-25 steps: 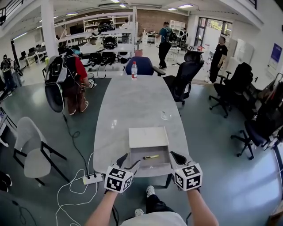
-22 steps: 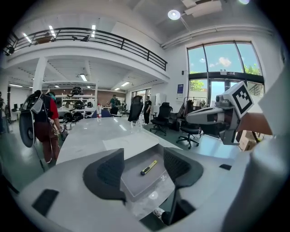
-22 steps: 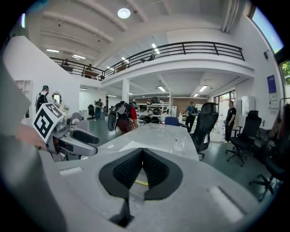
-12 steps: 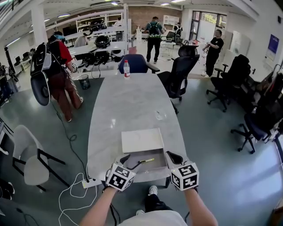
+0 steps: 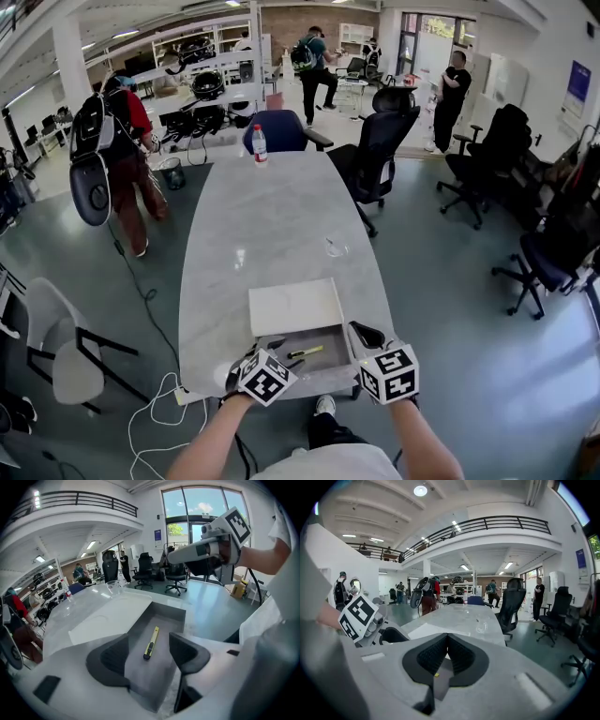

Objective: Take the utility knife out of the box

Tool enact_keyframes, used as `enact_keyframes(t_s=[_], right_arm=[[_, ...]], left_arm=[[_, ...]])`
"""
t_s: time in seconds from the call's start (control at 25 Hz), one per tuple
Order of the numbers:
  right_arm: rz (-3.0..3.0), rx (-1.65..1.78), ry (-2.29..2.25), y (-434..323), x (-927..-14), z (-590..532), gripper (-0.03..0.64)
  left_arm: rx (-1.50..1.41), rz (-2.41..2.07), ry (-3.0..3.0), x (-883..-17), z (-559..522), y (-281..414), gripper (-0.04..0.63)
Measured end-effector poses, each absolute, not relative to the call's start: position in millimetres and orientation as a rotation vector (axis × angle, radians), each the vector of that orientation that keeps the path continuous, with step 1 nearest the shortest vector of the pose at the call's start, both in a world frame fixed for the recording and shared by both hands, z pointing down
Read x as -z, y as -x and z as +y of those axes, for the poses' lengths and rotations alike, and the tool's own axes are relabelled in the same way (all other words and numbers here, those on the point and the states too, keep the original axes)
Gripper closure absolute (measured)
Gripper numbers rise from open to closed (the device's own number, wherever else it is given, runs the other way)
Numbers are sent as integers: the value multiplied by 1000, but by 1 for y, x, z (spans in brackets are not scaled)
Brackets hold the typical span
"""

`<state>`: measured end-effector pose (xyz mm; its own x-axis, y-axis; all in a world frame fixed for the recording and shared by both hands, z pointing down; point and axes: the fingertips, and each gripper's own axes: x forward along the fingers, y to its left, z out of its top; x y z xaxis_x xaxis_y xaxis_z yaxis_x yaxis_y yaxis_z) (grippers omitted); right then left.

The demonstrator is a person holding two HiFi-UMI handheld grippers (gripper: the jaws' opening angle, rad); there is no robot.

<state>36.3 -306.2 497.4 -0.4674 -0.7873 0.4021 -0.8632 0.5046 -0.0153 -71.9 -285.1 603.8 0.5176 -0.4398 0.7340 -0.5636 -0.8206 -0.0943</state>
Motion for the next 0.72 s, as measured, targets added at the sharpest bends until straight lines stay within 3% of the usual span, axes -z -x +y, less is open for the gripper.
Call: enact_keyframes(t_s=[0.72], right_arm=[[-2387,-377,-1382,-58,-519,-346,612]], left_arm=[[-1542,-543,-2532,-666,-295,44,348]])
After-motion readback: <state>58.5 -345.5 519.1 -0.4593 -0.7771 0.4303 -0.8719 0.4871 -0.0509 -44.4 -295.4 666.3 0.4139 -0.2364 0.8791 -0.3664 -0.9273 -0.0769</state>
